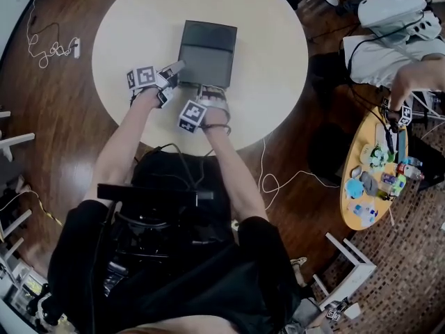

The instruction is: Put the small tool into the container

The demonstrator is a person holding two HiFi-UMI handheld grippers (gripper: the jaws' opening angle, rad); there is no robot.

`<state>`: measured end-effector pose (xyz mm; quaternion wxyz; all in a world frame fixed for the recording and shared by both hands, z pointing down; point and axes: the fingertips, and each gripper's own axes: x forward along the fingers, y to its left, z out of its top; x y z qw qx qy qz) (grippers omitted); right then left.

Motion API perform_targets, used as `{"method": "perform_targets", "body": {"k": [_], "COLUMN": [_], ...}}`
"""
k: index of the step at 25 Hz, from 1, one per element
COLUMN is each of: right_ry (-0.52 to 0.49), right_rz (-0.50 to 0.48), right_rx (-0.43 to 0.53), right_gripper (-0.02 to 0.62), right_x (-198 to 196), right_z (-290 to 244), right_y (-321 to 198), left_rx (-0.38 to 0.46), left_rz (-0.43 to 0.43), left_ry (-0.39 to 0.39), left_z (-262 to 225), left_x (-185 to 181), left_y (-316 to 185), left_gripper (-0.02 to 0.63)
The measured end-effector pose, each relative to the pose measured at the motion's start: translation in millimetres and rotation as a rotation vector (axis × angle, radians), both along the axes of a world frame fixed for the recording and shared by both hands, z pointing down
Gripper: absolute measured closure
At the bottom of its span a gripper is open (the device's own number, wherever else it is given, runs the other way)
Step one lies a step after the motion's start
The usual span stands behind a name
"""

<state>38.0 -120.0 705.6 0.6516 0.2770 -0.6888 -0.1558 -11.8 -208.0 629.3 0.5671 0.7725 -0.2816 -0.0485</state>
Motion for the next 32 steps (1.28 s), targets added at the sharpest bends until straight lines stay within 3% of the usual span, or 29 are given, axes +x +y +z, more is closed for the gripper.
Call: {"method": "perform_targets", "body": {"k": [3, 6, 9, 14, 17, 19, 21, 25, 28, 32], "right_ry": [-0.032, -0.178, -0.418, -0.935, -1.195, -1.345, -1.476, -1.641, -1.678, -1.708], "right_rz": [0.037, 0.156, 0.326, 0.671, 0.893, 1.012, 1.099, 1.13, 1.074, 0.961], "right_rx": [0.008, -0.041, -0.113, -0.236, -0.245, -0.23, -0.206, -0.162, -0.169, -0.179], "right_gripper": [0.529, 0.529, 0.531, 0.547, 0.583, 0.592, 0.6, 0.612, 0.612, 0.612], "right_x": [1, 11, 18, 37, 62, 72, 76, 63, 49, 40], "right_z": [-14, -22, -31, -56, -67, -76, -86, -111, -129, -156], "right_y": [5, 19, 37, 90, 123, 142, 161, 180, 180, 165], "left_rx": [-0.003, -0.006, 0.003, 0.049, 0.07, 0.081, 0.053, 0.056, 0.064, 0.144], "left_rz": [0.002, -0.001, -0.007, 0.055, 0.064, 0.047, 0.025, 0.003, -0.015, -0.026], "left_ry": [0.002, 0.014, 0.043, 0.076, 0.204, 0.19, 0.23, 0.294, 0.325, 0.325], "left_z": [0, 1, -3, -18, -36, -34, -32, -32, -40, -67], "left_x": [-1, -1, -2, -8, -19, -42, -58, -85, -94, -102], "left_y": [0, 0, -2, 26, 46, 56, 73, 99, 115, 134], "left_gripper": [0.586, 0.586, 0.586, 0.586, 0.586, 0.586, 0.586, 0.586, 0.586, 0.586]}}
